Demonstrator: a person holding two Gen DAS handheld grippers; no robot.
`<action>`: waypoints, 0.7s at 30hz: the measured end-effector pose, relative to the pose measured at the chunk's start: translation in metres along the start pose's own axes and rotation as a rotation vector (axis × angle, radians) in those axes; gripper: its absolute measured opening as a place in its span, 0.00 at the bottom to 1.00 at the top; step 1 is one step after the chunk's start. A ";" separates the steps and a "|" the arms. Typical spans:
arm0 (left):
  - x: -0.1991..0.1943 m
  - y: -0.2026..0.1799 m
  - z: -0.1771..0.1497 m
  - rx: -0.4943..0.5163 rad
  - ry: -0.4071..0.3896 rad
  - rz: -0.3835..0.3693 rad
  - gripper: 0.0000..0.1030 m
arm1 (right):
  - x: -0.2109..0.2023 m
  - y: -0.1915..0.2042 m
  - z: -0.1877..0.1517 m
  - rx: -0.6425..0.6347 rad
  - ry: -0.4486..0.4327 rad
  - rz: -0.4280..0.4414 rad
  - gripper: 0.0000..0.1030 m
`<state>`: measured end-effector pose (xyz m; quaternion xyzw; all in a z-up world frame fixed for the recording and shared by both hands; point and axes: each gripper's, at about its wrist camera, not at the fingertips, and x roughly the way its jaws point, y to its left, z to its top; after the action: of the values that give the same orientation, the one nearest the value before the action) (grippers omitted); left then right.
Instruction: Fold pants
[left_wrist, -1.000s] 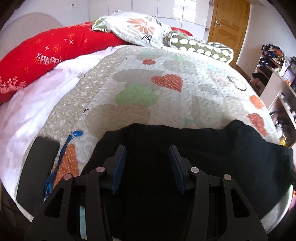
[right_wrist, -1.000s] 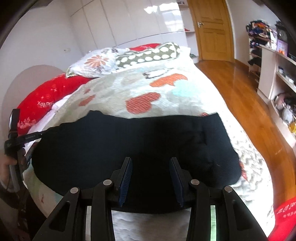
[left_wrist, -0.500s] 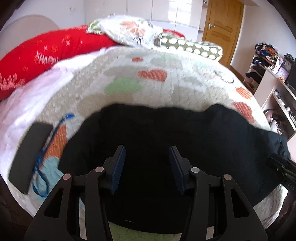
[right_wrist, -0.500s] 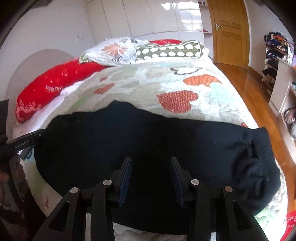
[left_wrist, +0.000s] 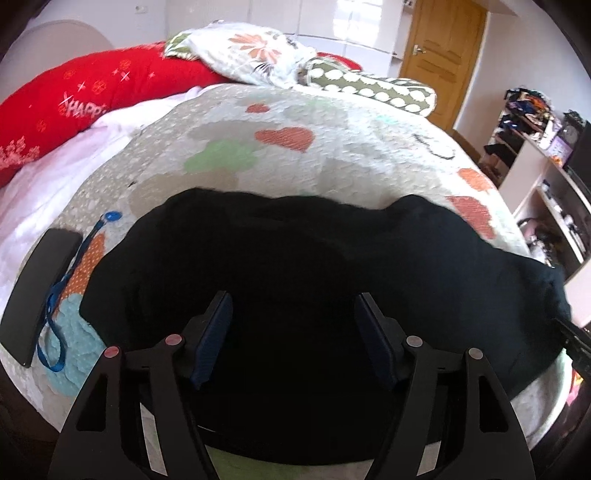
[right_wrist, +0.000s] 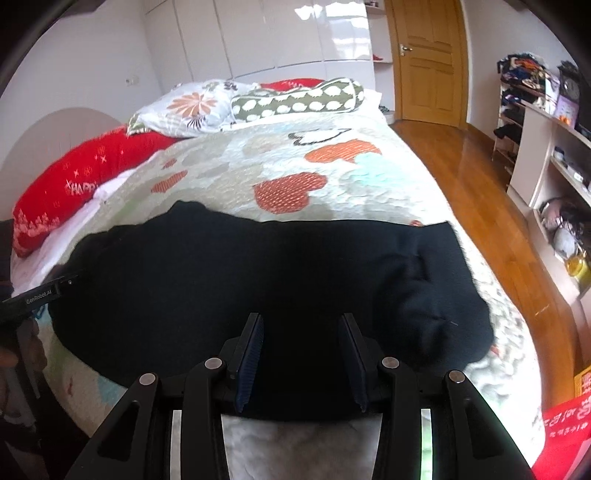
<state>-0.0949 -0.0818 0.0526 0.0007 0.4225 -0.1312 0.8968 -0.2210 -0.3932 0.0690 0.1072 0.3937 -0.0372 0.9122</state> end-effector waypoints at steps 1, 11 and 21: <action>-0.002 -0.004 0.000 0.007 -0.001 -0.008 0.67 | -0.003 -0.002 0.000 0.004 -0.002 -0.009 0.41; 0.001 -0.090 0.017 0.207 0.030 -0.181 0.67 | -0.041 -0.051 -0.018 0.113 -0.029 -0.078 0.46; 0.037 -0.199 0.027 0.430 0.113 -0.368 0.67 | -0.029 -0.088 -0.029 0.258 -0.004 0.010 0.58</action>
<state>-0.0988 -0.2859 0.0632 0.1217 0.4273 -0.3780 0.8122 -0.2750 -0.4729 0.0560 0.2254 0.3833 -0.0832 0.8918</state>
